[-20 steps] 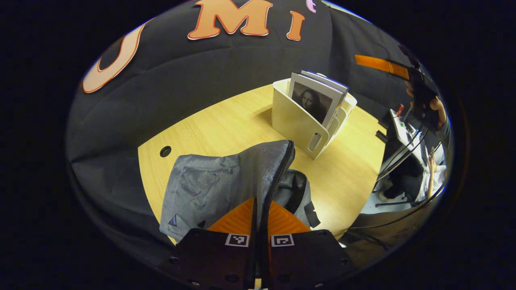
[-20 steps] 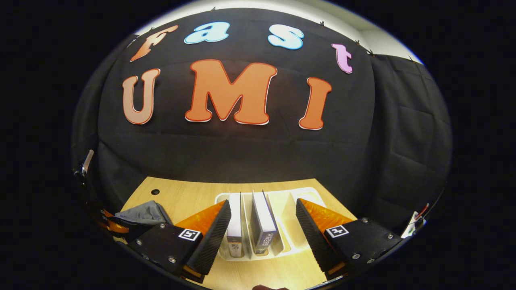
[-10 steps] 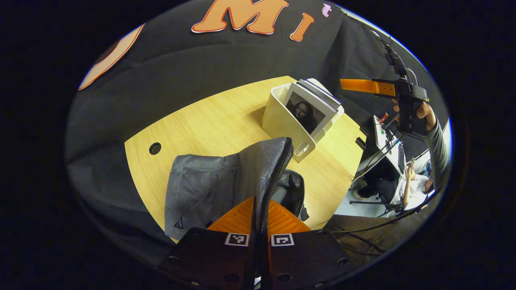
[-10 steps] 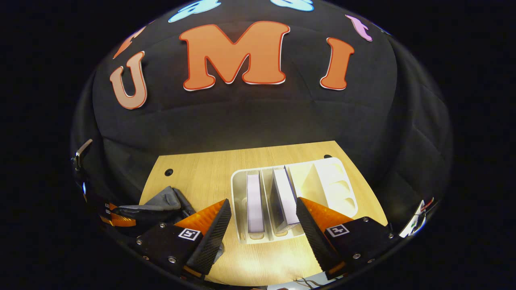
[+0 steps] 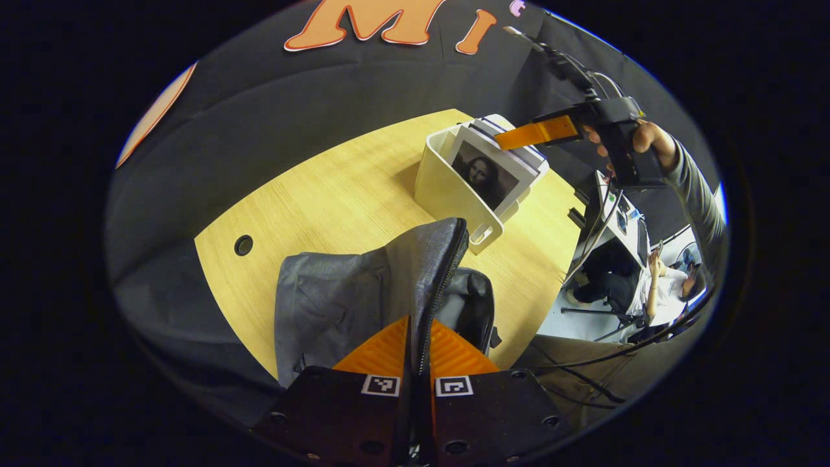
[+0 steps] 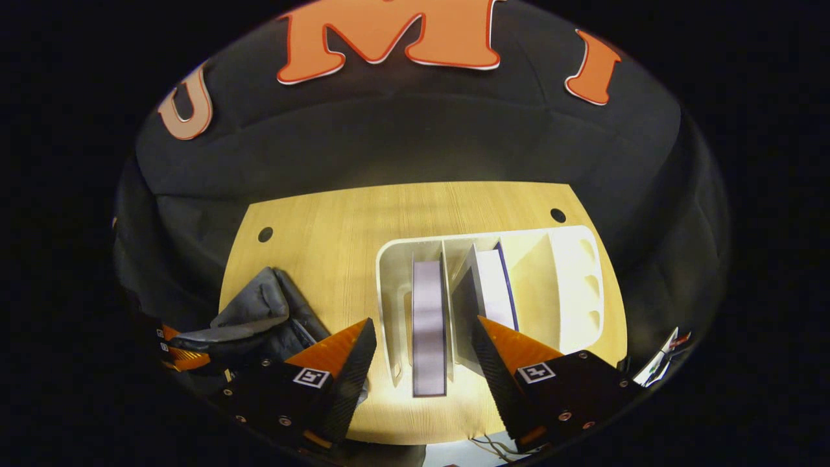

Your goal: Open the schoolbag, grab two books from the bookshelf and put them into the schoolbag.

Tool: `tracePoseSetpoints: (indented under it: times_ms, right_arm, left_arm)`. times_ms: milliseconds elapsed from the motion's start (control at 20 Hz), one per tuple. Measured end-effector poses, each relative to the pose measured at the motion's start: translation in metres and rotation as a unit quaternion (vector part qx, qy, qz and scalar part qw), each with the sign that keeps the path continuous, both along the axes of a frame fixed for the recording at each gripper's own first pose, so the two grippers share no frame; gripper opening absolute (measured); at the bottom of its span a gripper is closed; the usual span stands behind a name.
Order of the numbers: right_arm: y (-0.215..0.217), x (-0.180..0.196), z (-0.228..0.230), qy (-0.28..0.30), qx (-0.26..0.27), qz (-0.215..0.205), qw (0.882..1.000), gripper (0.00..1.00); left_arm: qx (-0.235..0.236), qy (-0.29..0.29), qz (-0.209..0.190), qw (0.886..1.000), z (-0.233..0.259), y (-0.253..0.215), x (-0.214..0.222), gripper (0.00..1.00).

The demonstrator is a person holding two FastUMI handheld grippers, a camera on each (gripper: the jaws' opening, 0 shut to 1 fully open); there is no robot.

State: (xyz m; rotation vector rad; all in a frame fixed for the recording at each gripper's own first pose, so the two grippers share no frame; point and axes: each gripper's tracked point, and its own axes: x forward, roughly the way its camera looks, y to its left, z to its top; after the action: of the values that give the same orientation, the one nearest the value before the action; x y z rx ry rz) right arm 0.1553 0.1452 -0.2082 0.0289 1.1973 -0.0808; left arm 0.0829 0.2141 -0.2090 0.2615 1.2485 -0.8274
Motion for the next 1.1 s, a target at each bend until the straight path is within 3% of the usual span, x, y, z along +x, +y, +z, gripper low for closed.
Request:
tracePoseSetpoints:
  times_ms: [100, 300, 400, 450, 500, 550, 700, 850, 1100]
  right_arm:
    - [0.0, 0.005, -0.017, 0.033, 0.008, -0.011, 0.999, 0.89]
    - [0.008, 0.009, -0.041, 0.092, 0.036, -0.032, 0.995, 0.78]
    - [0.009, 0.001, -0.055, 0.126, 0.048, -0.067, 0.989, 0.59]
    - [0.014, -0.003, -0.06, 0.142, 0.061, -0.09, 0.984, 0.55]
    - [0.014, -0.003, -0.059, 0.143, 0.064, -0.101, 0.982, 0.41]
    - [0.011, -0.002, -0.06, 0.139, 0.059, -0.098, 0.984, 0.44]
    - [0.003, -0.011, -0.052, 0.137, 0.048, -0.101, 0.984, 0.4]
    - [0.004, -0.018, -0.034, 0.13, 0.069, -0.104, 0.984, 0.33]
    - [-0.004, -0.041, 0.001, 0.109, 0.083, -0.086, 0.987, 0.32]
  left_arm:
    - [0.001, 0.003, 0.005, 1.0, -0.003, 0.0, 0.001, 0.06]
    - [0.003, 0.008, 0.016, 1.0, -0.006, 0.005, 0.001, 0.06]
    - [0.005, 0.009, 0.02, 1.0, -0.009, 0.007, 0.001, 0.06]
    - [0.006, 0.009, 0.021, 1.0, -0.011, 0.007, 0.001, 0.06]
    - [0.005, 0.013, 0.024, 1.0, -0.012, 0.008, 0.0, 0.06]
    - [0.003, 0.016, 0.026, 1.0, -0.011, 0.006, -0.001, 0.06]
    - [0.005, 0.019, 0.031, 0.999, -0.017, 0.006, -0.001, 0.06]
    - [0.007, 0.022, 0.04, 0.999, -0.018, 0.007, 0.002, 0.06]
    - [0.008, 0.027, 0.046, 0.999, -0.026, 0.007, 0.002, 0.06]
